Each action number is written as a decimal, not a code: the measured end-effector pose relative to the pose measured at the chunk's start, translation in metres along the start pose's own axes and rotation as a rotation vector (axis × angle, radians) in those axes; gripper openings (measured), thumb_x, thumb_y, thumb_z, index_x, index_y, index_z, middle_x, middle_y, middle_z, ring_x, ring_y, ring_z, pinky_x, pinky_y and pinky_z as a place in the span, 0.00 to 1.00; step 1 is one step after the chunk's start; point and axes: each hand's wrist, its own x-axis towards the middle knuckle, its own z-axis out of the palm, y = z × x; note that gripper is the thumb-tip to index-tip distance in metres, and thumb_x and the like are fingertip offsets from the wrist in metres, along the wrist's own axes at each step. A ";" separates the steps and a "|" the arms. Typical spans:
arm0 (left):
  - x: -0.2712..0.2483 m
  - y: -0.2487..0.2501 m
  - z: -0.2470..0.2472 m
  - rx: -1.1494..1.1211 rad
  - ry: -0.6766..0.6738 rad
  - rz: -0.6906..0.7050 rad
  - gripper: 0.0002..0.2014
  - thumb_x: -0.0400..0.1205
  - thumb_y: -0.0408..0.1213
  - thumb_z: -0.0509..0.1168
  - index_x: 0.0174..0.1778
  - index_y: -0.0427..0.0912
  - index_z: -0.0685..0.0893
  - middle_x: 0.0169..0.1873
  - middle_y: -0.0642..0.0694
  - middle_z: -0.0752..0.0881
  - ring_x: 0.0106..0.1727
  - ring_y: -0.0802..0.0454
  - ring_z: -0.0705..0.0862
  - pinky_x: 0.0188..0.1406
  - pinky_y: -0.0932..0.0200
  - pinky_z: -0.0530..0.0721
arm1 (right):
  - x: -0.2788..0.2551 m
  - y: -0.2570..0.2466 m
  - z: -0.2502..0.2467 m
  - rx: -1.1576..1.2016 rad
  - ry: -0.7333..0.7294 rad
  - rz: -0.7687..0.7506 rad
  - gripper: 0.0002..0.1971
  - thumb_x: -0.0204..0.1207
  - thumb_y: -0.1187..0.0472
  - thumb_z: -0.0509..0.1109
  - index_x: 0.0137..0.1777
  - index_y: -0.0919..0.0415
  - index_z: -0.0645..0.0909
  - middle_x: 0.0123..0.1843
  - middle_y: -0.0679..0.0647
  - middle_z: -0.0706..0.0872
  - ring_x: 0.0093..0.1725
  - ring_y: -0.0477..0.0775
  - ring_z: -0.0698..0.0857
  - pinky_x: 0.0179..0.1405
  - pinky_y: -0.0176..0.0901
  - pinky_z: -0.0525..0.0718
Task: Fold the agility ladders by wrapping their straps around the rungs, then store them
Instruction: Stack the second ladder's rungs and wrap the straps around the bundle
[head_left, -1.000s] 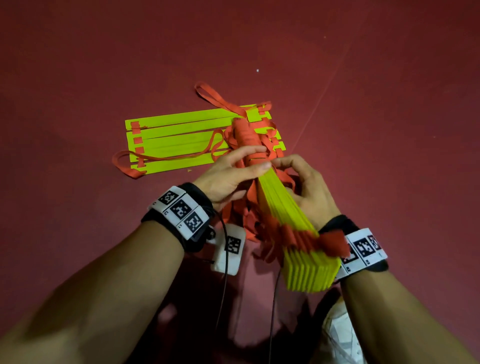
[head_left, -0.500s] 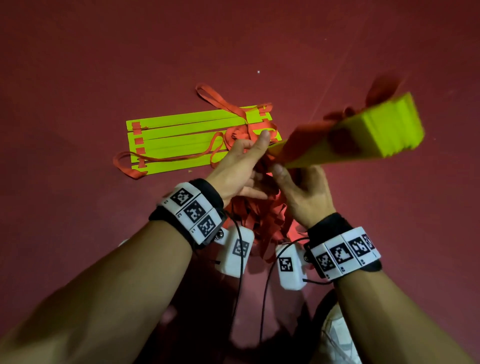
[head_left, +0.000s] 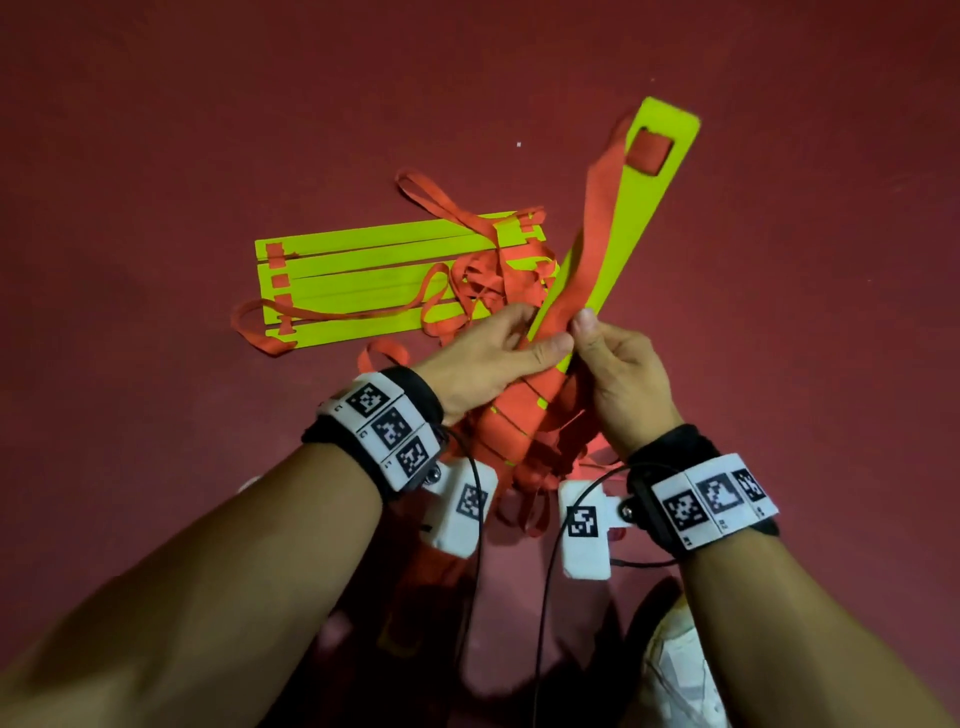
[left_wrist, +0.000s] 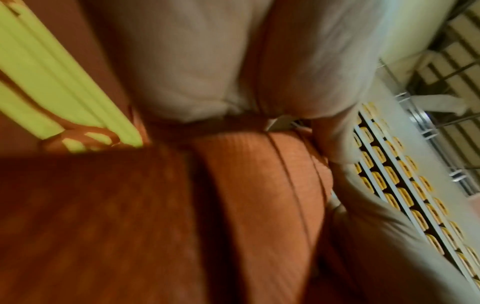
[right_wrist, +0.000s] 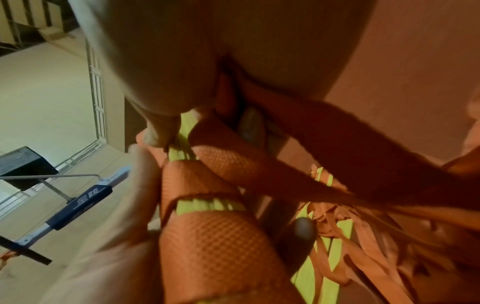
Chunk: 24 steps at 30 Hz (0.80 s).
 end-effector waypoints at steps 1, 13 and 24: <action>-0.001 -0.006 0.001 -0.029 -0.019 -0.024 0.30 0.77 0.56 0.72 0.72 0.45 0.79 0.68 0.47 0.86 0.70 0.53 0.83 0.77 0.43 0.77 | 0.000 0.004 0.001 -0.010 -0.027 0.015 0.27 0.85 0.43 0.62 0.36 0.67 0.79 0.23 0.52 0.80 0.23 0.51 0.77 0.21 0.41 0.75; -0.012 -0.030 -0.004 -0.017 0.056 -0.081 0.14 0.80 0.54 0.71 0.57 0.54 0.85 0.43 0.50 0.92 0.41 0.48 0.90 0.46 0.49 0.87 | 0.006 0.025 -0.019 -0.497 -0.136 0.155 0.06 0.79 0.57 0.73 0.42 0.56 0.88 0.35 0.51 0.90 0.33 0.55 0.86 0.41 0.57 0.86; -0.010 -0.020 -0.004 0.021 0.089 -0.026 0.04 0.88 0.42 0.66 0.54 0.53 0.87 0.35 0.53 0.91 0.33 0.51 0.88 0.37 0.55 0.85 | 0.004 0.026 -0.005 -0.720 0.092 -0.097 0.05 0.77 0.56 0.75 0.49 0.55 0.90 0.46 0.48 0.84 0.46 0.51 0.83 0.41 0.33 0.66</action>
